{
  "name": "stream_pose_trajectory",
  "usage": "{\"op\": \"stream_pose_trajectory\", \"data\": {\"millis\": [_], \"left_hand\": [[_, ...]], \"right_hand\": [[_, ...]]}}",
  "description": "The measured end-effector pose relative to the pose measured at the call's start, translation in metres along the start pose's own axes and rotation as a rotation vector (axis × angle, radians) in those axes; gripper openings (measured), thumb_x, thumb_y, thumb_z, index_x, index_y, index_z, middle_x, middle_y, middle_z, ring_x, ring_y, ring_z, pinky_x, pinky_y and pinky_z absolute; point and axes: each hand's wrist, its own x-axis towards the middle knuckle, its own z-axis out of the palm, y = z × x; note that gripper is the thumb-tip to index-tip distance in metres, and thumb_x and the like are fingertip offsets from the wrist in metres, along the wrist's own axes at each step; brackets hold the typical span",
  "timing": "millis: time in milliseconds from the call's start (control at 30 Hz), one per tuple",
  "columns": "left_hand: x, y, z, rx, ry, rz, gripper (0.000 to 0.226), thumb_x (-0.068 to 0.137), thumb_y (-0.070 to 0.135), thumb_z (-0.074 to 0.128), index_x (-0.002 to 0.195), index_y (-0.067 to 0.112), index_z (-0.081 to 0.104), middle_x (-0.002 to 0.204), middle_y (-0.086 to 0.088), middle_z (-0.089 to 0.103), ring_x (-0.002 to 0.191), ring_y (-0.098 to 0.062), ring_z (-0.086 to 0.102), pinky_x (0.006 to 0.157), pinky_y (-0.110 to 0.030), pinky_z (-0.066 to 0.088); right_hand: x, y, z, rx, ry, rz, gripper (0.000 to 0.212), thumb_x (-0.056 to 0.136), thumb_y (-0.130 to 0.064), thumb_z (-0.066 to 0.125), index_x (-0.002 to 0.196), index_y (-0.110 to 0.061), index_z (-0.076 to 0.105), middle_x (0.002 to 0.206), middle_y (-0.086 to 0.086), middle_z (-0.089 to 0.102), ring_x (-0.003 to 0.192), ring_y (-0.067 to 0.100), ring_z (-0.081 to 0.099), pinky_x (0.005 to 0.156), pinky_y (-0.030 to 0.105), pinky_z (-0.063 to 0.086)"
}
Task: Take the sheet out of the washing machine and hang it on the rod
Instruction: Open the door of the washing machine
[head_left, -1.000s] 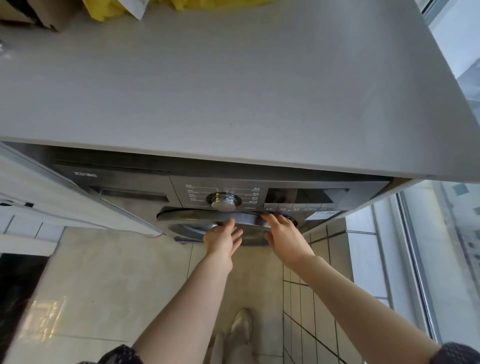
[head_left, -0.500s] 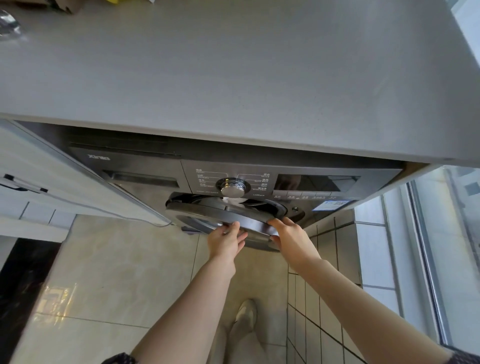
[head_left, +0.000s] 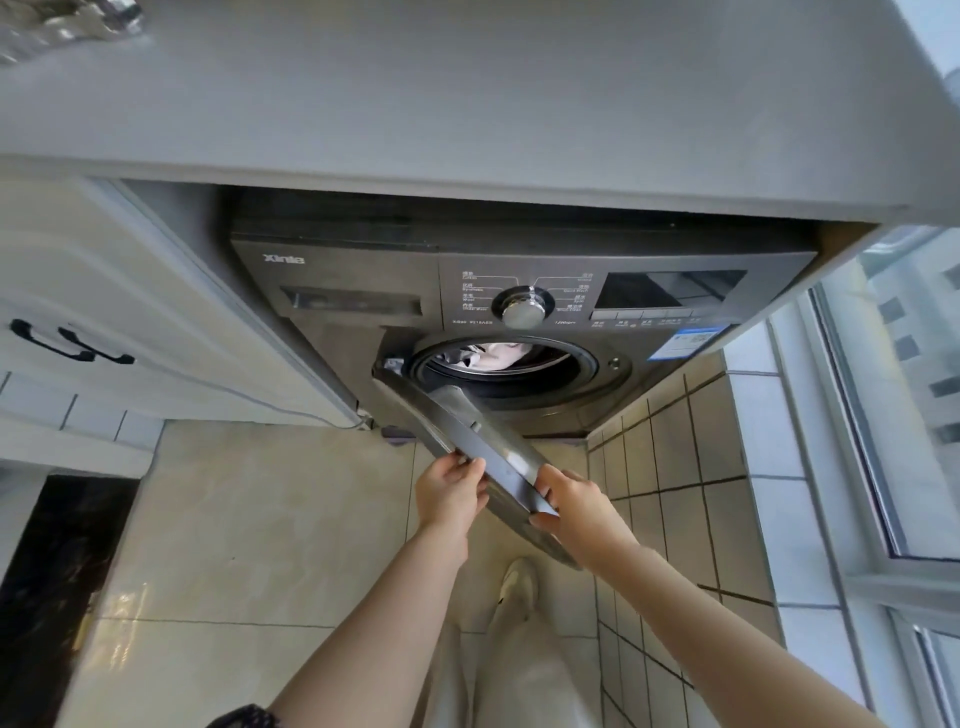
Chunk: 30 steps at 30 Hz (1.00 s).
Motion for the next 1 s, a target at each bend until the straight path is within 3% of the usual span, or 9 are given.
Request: {"op": "stream_pose_trajectory", "data": {"millis": [67, 233, 333, 500, 633, 833, 1000], "left_hand": [[-0.003, -0.004, -0.021, 0.078, 0.0, 0.043, 0.017, 0.088, 0.009, 0.063, 0.09, 0.025, 0.058, 0.098, -0.004, 0.068, 0.091, -0.022, 0.068, 0.079, -0.036, 0.057], [-0.007, -0.008, -0.066, 0.268, 0.018, 0.14, 0.028, 0.086, 0.017, 0.064, 0.106, 0.031, 0.05, 0.108, -0.002, 0.067, 0.095, -0.022, 0.066, 0.083, -0.045, 0.056], [-0.008, -0.009, -0.09, 0.299, -0.022, 0.143, 0.039, 0.083, 0.018, 0.069, 0.114, 0.03, 0.05, 0.104, 0.005, 0.065, 0.097, -0.017, 0.064, 0.087, -0.045, 0.054], [-0.004, -0.006, -0.12, 0.381, -0.031, 0.176, 0.051, 0.081, 0.014, 0.071, 0.127, 0.023, 0.051, 0.11, 0.002, 0.064, 0.1, -0.018, 0.062, 0.086, -0.046, 0.055], [0.002, 0.0, -0.141, 0.421, -0.07, 0.2, 0.049, 0.083, 0.012, 0.069, 0.127, 0.023, 0.052, 0.111, 0.002, 0.064, 0.102, -0.019, 0.063, 0.087, -0.047, 0.055], [0.008, 0.01, -0.174, 0.512, -0.094, 0.259, 0.051, 0.083, 0.011, 0.068, 0.131, 0.021, 0.053, 0.111, 0.005, 0.063, 0.105, -0.017, 0.061, 0.089, -0.044, 0.054], [0.013, 0.023, -0.202, 0.54, -0.098, 0.281, 0.05, 0.085, 0.008, 0.066, 0.133, 0.018, 0.053, 0.115, 0.002, 0.063, 0.104, -0.013, 0.058, 0.096, -0.038, 0.05]], "right_hand": [[-0.014, -0.013, 0.022, 0.022, 0.015, 0.009, 0.034, 0.083, -0.032, 0.068, 0.11, -0.021, 0.049, 0.105, 0.0, 0.058, 0.087, 0.021, 0.061, 0.075, 0.032, 0.054], [-0.034, -0.048, 0.067, 0.118, 0.02, 0.035, 0.032, 0.08, -0.035, 0.071, 0.1, -0.02, 0.051, 0.099, 0.002, 0.063, 0.084, 0.02, 0.062, 0.074, 0.035, 0.055], [-0.036, -0.069, 0.081, 0.158, -0.005, 0.056, 0.036, 0.08, -0.037, 0.072, 0.106, -0.021, 0.053, 0.104, 0.0, 0.064, 0.09, 0.017, 0.062, 0.079, 0.032, 0.055], [-0.031, -0.097, 0.093, 0.221, -0.01, 0.089, 0.089, 0.072, -0.038, 0.078, 0.143, -0.02, 0.028, 0.14, 0.002, 0.04, 0.124, 0.021, 0.045, 0.1, 0.031, 0.041], [-0.018, -0.113, 0.104, 0.286, -0.141, 0.141, 0.119, 0.065, -0.042, 0.083, 0.151, -0.022, 0.004, 0.154, 0.003, 0.022, 0.139, 0.021, 0.029, 0.109, 0.031, 0.03], [-0.012, -0.144, 0.12, 0.351, -0.252, 0.132, 0.116, 0.068, -0.04, 0.082, 0.151, -0.024, 0.004, 0.156, 0.002, 0.022, 0.141, 0.022, 0.026, 0.112, 0.035, 0.028], [-0.01, -0.18, 0.136, 0.398, -0.252, 0.135, 0.111, 0.07, -0.036, 0.081, 0.151, -0.026, 0.006, 0.152, 0.004, 0.023, 0.133, 0.024, 0.038, 0.107, 0.035, 0.036]]}}
